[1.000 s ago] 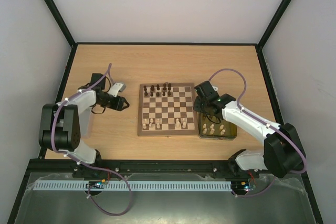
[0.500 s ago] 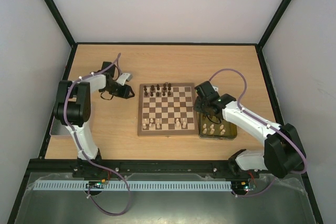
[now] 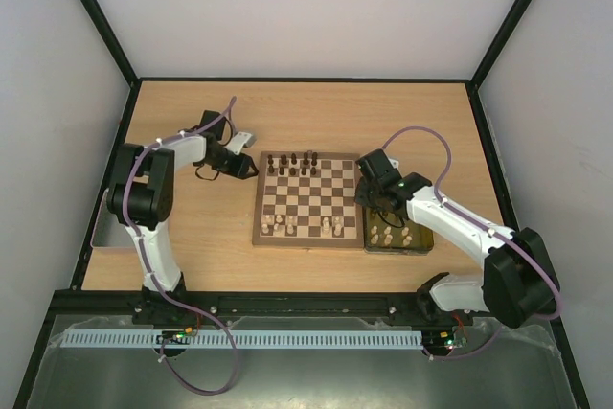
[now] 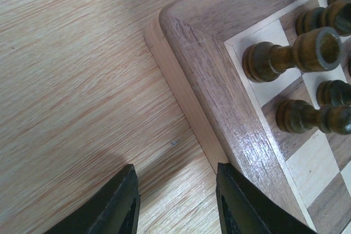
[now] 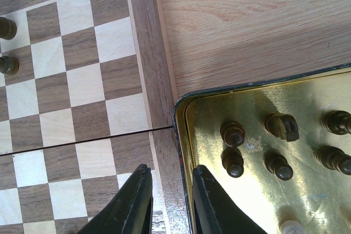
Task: Set up the chess pieces on the board
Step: Move the storage box to the center of the board, then pick up the chess piece at the center of the board.
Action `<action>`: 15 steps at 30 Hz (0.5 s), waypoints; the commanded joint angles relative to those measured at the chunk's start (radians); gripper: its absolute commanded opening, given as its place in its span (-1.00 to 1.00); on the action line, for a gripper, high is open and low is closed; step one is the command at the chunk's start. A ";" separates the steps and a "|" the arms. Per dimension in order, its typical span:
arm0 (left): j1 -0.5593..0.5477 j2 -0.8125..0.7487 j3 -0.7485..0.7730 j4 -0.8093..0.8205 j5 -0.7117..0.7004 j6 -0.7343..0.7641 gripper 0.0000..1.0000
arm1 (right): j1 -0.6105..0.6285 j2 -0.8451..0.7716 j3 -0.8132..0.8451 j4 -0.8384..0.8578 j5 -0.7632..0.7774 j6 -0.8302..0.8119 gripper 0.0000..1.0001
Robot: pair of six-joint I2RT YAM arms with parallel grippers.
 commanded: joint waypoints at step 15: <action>0.028 -0.299 -0.278 -0.079 -0.102 0.113 0.18 | 0.006 -0.093 -0.052 -0.100 0.101 -0.006 -0.48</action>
